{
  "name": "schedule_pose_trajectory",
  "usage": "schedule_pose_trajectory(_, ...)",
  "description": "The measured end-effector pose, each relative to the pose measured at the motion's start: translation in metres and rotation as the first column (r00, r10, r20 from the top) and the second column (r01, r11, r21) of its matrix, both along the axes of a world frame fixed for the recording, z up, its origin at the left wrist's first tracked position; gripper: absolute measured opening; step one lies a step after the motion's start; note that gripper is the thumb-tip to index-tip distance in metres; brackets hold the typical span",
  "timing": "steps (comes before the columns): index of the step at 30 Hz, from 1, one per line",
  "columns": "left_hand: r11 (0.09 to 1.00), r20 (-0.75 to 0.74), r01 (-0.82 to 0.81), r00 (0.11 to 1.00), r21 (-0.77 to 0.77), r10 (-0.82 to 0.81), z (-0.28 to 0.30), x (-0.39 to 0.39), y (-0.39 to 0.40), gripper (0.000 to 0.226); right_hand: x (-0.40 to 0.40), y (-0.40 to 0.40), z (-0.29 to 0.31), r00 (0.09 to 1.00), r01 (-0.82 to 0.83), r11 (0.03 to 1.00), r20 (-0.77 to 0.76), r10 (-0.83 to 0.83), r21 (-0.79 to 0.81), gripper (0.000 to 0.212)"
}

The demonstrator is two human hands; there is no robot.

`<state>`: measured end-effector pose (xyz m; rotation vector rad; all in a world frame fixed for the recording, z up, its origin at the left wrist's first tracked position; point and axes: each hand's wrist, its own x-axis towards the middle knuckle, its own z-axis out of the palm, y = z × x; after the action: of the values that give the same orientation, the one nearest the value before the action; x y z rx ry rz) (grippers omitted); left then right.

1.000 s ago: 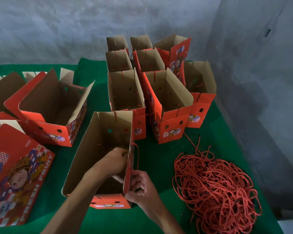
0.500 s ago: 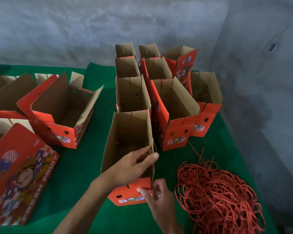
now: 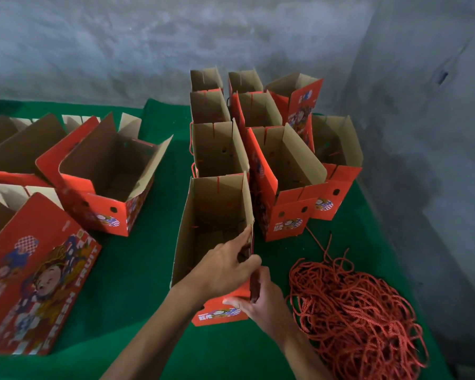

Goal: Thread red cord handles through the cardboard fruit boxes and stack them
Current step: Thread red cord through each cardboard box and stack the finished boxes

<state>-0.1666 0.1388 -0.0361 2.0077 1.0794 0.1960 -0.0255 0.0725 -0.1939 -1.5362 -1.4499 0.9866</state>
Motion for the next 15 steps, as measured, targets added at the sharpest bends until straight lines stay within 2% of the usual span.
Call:
schedule_pose_trajectory(5,1.000,0.015,-0.005,1.000,-0.015,0.005,-0.013,0.001,0.001,0.083,0.006,-0.004,-0.003,1.000,0.013,0.999,0.022,-0.013,0.032,0.069)
schedule_pose_trajectory(7,0.999,-0.007,0.024,1.000,0.030,-0.023,-0.017,-0.001,-0.003,0.085,0.011,-0.008,-0.006,0.999,0.024,0.999,0.022,-0.025,0.033,0.071)
schedule_pose_trajectory(10,0.967,0.017,-0.026,1.000,0.254,0.023,-0.013,-0.006,-0.005,0.066,0.016,-0.009,-0.003,0.992,0.035,0.997,0.116,-0.043,0.068,0.087)
schedule_pose_trajectory(11,0.923,0.010,-0.071,0.997,0.378,0.073,-0.011,-0.009,-0.003,0.062,0.017,-0.008,-0.001,0.989,0.041,0.996,0.137,-0.052,0.083,0.096)
schedule_pose_trajectory(13,0.775,-0.045,-0.123,0.980,0.619,0.192,-0.005,-0.016,0.002,0.057,0.017,-0.006,-0.001,0.993,0.016,0.997,0.118,-0.025,0.078,0.107)
schedule_pose_trajectory(14,0.724,-0.085,-0.143,0.959,0.675,0.269,-0.002,-0.020,0.004,0.059,0.016,-0.004,-0.002,0.995,-0.004,0.998,0.099,-0.002,0.065,0.109)
schedule_pose_trajectory(15,0.714,-0.137,-0.172,0.926,0.679,0.353,0.000,-0.024,0.006,0.064,0.016,-0.003,-0.004,0.996,-0.020,0.998,0.082,0.015,0.054,0.111)
